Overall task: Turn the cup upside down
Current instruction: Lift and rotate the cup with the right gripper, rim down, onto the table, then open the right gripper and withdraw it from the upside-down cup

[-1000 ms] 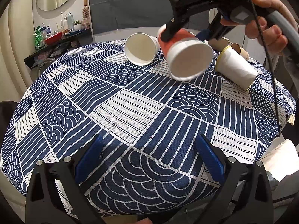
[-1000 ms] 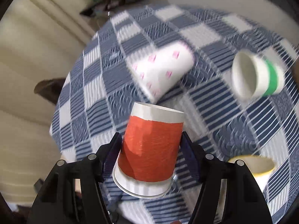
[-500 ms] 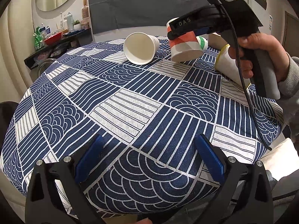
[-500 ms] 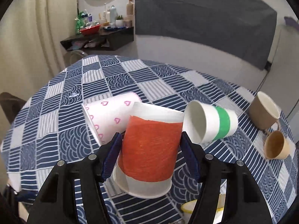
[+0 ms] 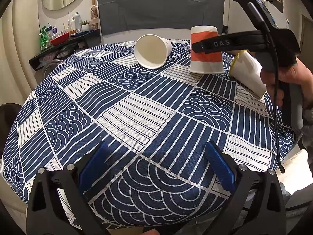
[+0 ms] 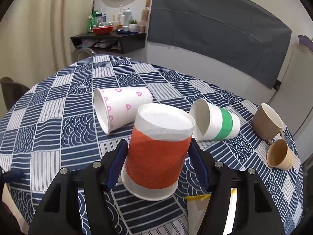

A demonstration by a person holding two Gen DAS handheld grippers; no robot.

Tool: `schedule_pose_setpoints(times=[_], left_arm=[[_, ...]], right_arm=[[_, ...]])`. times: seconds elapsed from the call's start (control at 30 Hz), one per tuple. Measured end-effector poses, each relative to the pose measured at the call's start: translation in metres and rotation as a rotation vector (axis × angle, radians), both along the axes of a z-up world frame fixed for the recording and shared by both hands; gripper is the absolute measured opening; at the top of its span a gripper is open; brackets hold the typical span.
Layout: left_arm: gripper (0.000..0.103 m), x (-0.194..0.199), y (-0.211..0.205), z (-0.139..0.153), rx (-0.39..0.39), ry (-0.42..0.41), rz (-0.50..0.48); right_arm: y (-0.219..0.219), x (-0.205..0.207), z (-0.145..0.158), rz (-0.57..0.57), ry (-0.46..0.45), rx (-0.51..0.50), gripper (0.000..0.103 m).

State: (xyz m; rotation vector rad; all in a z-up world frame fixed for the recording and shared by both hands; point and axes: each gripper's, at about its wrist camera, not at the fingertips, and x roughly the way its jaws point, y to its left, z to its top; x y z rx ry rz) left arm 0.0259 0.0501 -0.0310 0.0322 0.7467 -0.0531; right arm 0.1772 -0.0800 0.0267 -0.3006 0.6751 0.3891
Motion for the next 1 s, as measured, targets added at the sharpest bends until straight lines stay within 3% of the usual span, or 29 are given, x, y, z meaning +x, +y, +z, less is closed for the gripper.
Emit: schedule_pose_setpoints(times=[0.53,0.63,0.7,1.0], left_arm=[[0.097,-0.003,-0.008,0.0,0.002,0.004,-0.025],[0.097,-0.002,-0.008,0.0,0.0,0.005,-0.019],[0.097,-0.001,-0.007,0.001,0.011,0.007,-0.015],[0.097,0.009,-0.008,0.005,0.055,-0.015,-0.004]], right_arm=[[-0.006,-0.013,-0.008,-0.009,0.016,-0.018,0.059],[-0.006,-0.012,-0.007,-0.011,0.024,-0.022,0.07],[-0.007,-0.016,-0.004,-0.016,-0.001,-0.033,0.085],[-0.026,-0.021,0.009,-0.059,-0.015,0.012,0.09]])
